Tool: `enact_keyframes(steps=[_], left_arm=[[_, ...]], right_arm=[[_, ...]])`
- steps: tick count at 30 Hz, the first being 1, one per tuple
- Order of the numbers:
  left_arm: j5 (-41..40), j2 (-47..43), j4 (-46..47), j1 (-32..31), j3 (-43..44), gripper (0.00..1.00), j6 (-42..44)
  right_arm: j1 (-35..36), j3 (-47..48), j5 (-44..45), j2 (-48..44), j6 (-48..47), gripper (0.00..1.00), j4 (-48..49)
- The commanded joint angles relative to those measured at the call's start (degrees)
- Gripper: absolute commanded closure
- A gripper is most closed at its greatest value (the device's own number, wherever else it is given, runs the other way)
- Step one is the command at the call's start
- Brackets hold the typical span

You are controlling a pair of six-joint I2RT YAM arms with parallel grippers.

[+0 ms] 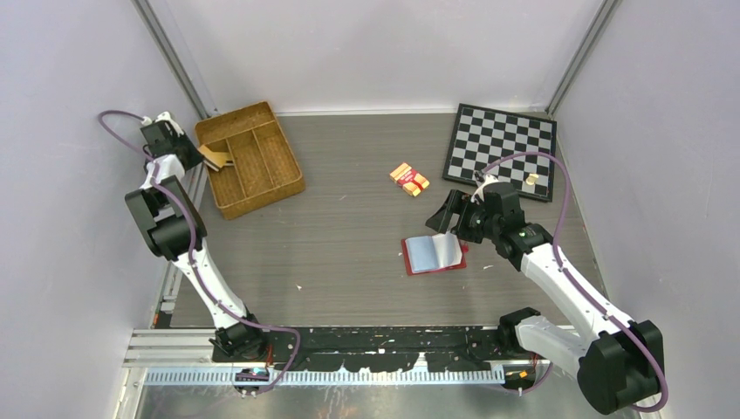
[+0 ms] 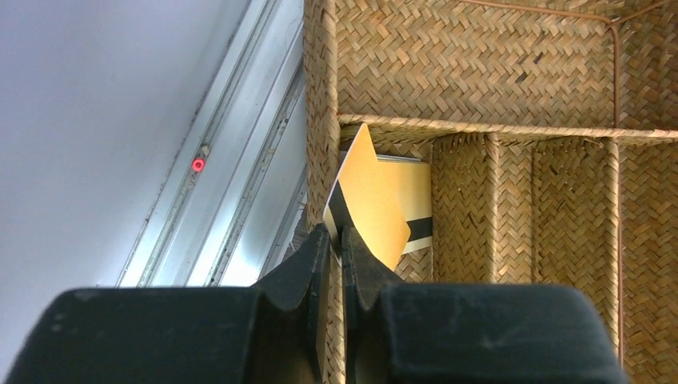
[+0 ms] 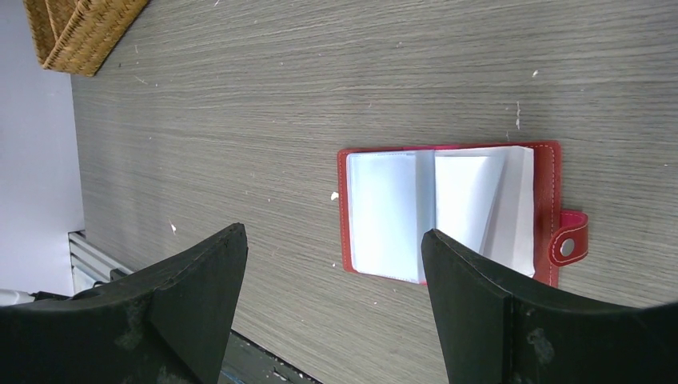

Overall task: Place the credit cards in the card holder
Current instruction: Pick up the credit card from the storage box, then insert the credit card into the card holder.

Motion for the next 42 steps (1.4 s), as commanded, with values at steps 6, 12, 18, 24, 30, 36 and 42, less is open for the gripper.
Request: enact_keyframes(steps=[6, 12, 18, 24, 30, 36, 42], left_arm=[[0.5, -6.6, 6.9, 1.6, -2.9, 1.00, -1.3], [1.2, -11.8, 8.1, 1.6, -6.3, 1.00, -2.7], [4.6, -20.5, 11.9, 1.5, -16.5, 1.00, -8.4], [9.5, -30.1, 14.5, -1.6, -29.0, 1.00, -15.7], [12.2, -39.0, 11.9, -14.5, -36.1, 1.00, -19.7], [18.4, -41.9, 10.3, -31.5, -38.0, 1.00, -24.1], [27.1, -40.8, 17.5, -46.7, -39.6, 1.00, -29.4]], right_arm=[[0.2, 0.4, -1.4, -0.1, 0.2, 0.15, 2.9], [0.2, 0.6, -2.4, -1.2, -0.2, 0.15, 2.8], [0.1, 2.2, -4.6, -2.5, -0.9, 0.15, 4.1], [0.2, 3.9, -8.5, -2.9, -2.9, 0.15, 3.8], [0.2, 5.4, -11.2, -3.5, -3.0, 0.16, 2.7], [0.2, 6.3, -14.6, -3.2, -1.2, 0.17, 2.5], [0.2, 6.1, -18.4, -2.7, 2.0, 0.18, 4.3]])
